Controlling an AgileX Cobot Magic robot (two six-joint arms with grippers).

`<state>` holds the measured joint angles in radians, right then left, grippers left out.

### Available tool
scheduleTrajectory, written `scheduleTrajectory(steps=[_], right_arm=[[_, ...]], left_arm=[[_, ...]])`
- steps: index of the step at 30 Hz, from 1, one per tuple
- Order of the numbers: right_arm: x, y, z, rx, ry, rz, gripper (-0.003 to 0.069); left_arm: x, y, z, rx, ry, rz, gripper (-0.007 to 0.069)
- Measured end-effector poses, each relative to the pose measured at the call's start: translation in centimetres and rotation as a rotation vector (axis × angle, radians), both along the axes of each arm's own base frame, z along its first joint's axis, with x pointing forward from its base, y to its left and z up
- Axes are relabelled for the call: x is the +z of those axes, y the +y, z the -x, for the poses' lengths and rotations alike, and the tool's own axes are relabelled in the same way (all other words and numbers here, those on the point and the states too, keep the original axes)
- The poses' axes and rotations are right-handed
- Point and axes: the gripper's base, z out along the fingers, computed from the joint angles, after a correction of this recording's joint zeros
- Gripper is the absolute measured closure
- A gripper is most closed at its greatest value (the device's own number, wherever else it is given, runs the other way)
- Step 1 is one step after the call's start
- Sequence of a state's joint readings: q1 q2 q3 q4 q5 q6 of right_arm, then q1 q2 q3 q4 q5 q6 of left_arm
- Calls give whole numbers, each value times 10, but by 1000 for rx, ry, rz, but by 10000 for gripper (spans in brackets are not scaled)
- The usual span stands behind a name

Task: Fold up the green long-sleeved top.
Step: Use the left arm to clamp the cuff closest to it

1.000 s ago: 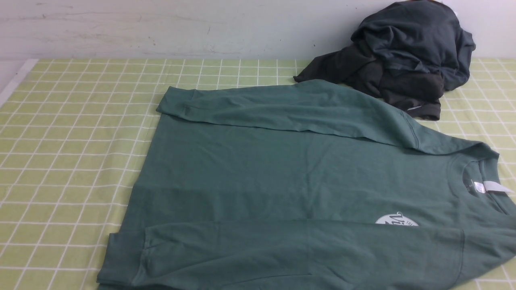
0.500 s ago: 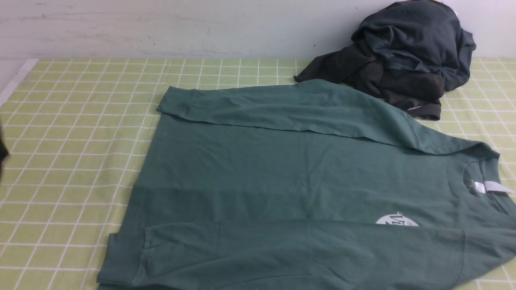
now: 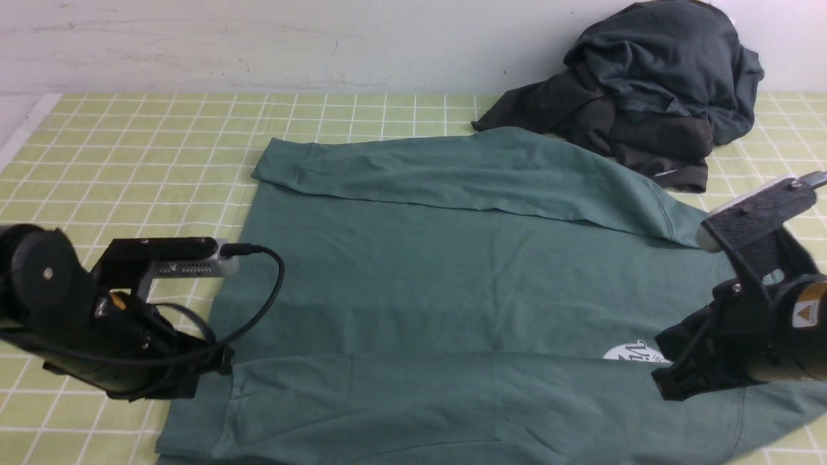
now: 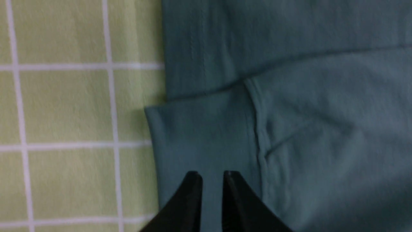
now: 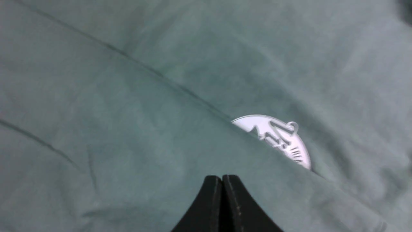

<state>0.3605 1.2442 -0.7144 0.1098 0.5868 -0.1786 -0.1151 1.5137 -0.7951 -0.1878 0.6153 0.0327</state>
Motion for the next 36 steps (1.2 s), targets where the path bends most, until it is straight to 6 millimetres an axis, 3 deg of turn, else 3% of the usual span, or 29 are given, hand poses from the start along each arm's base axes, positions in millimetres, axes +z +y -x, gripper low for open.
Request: scheduleTrajectory(steps=[3, 7, 11, 15, 23, 29, 36], right_arm=[[0, 4, 1, 18, -5, 0, 673], [0, 4, 0, 19, -11, -2, 673], [0, 4, 0, 19, -12, -2, 673], [0, 4, 0, 20, -12, -1, 673], [0, 5, 0, 16, -12, -12, 673], [1, 5, 0, 15, -10, -16, 673], [2, 5, 0, 15, -13, -17, 673]], left_arm=[[-8, 4, -21, 16, 68, -2, 384], [-16, 5, -31, 1, 125, -20, 257], [-28, 6, -33, -6, 167, -33, 216], [-37, 6, -35, 7, 196, -32, 265], [-30, -1, -40, 11, 186, -18, 578], [-7, -8, -45, -16, 109, -19, 586], [-9, -7, -45, -29, 123, -38, 498]])
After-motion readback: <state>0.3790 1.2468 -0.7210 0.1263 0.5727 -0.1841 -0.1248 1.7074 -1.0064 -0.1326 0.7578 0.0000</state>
